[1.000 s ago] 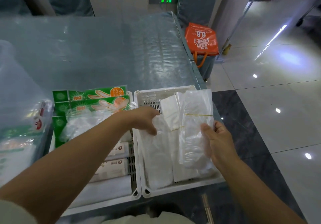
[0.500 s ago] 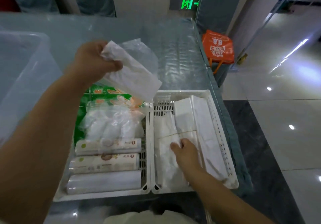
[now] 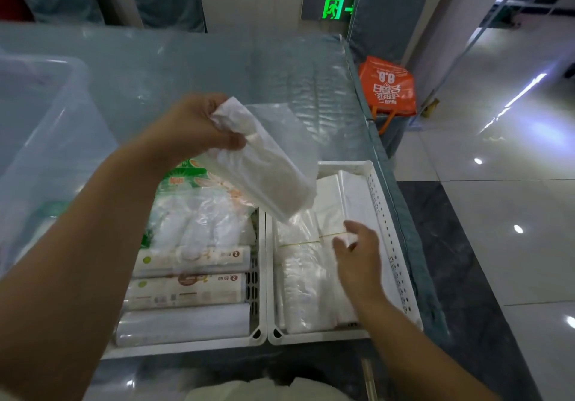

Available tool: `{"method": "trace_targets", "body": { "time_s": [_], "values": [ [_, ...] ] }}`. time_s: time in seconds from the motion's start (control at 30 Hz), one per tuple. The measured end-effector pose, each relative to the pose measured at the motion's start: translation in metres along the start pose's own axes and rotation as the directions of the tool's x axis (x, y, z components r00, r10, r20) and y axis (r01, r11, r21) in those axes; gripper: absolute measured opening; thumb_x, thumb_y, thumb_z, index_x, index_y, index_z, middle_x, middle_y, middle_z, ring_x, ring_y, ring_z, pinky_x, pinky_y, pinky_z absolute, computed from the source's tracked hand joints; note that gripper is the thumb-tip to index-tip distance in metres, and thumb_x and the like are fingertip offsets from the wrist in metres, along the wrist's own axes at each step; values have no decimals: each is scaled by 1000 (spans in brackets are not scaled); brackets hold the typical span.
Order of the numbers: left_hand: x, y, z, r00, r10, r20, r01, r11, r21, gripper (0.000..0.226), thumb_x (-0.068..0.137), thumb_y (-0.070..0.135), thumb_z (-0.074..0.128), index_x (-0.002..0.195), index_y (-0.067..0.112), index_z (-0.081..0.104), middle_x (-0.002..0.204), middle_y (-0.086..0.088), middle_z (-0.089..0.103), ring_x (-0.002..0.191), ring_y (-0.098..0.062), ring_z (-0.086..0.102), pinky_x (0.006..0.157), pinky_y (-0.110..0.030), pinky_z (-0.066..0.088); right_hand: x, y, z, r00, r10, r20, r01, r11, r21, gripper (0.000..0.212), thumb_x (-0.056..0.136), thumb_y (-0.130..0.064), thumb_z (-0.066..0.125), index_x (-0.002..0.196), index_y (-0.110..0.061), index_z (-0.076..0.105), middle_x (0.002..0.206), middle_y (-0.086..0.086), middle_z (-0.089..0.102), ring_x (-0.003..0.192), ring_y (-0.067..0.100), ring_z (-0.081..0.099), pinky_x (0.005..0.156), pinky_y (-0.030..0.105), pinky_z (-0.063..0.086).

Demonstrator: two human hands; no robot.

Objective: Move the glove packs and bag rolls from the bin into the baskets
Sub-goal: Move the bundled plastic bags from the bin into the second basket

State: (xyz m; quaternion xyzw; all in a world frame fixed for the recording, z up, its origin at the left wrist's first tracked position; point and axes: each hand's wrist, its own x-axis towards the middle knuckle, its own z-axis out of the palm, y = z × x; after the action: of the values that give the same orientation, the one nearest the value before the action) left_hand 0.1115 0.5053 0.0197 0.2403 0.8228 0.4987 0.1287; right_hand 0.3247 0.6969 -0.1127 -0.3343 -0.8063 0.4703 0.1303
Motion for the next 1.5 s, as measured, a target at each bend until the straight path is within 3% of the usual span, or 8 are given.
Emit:
{"method": "trace_targets", "body": {
  "time_s": [0.17,0.3,0.57,0.77,0.87,1.0,1.2,1.5],
  "values": [
    [5,-8,36,914,-77,398,96,995,-28,28,63,11,82,83,28,71,79,7,74,74,-8,69,65,-18,51,23,-29,-42,964,-161,212,79,933,350,18,88,-39,58,105,-44,56,106,-18,63,96,-7,59,76,6,47],
    [10,-23,89,742,-187,644,241,971,3,32,64,8,81,91,20,68,86,3,74,82,-16,70,64,-19,52,10,-22,-36,880,-46,472,-72,971,228,32,82,-44,63,111,-43,50,105,-7,63,89,6,65,66,17,53],
    [13,-54,163,813,-263,520,-170,746,644,41,64,22,77,102,16,62,104,-4,64,92,-23,58,69,-27,41,-20,13,-20,863,118,492,-91,993,-77,56,84,-11,60,133,-28,38,116,-4,55,91,13,62,83,39,55],
    [4,-70,167,924,2,381,-308,592,744,55,70,26,70,122,20,51,118,-7,62,107,-29,56,84,-35,42,-29,20,-19,961,-119,248,199,925,-325,68,84,-19,64,140,-23,26,141,-3,35,122,14,42,105,30,38],
    [-10,-75,165,932,150,329,-351,594,723,65,69,21,73,128,18,46,122,-8,57,112,-28,49,94,-39,38,-32,19,-21,933,-322,161,360,822,-441,62,76,-13,72,132,-12,45,131,9,48,117,24,46,100,37,42],
    [-33,-70,171,784,410,466,-619,568,542,39,69,-4,65,99,20,66,97,-3,67,93,-24,58,83,-36,44,-39,19,-18,903,-364,230,430,767,-476,45,76,-12,73,119,-10,60,113,9,61,103,25,56,89,36,48],
    [-43,-74,182,580,280,765,-786,440,435,56,78,-4,55,124,27,55,132,4,55,131,-22,35,107,-37,22,-38,24,-16,920,-290,264,387,785,-485,33,83,-22,66,114,-16,60,113,2,61,101,18,56,90,29,41],
    [-26,-69,176,526,215,823,-840,280,465,57,75,4,63,128,20,48,132,-2,53,133,-25,33,114,-41,9,-36,29,-18,903,-303,306,426,729,-536,21,86,-33,60,104,-23,64,104,-5,68,100,15,58,92,30,36]
  ]
}}
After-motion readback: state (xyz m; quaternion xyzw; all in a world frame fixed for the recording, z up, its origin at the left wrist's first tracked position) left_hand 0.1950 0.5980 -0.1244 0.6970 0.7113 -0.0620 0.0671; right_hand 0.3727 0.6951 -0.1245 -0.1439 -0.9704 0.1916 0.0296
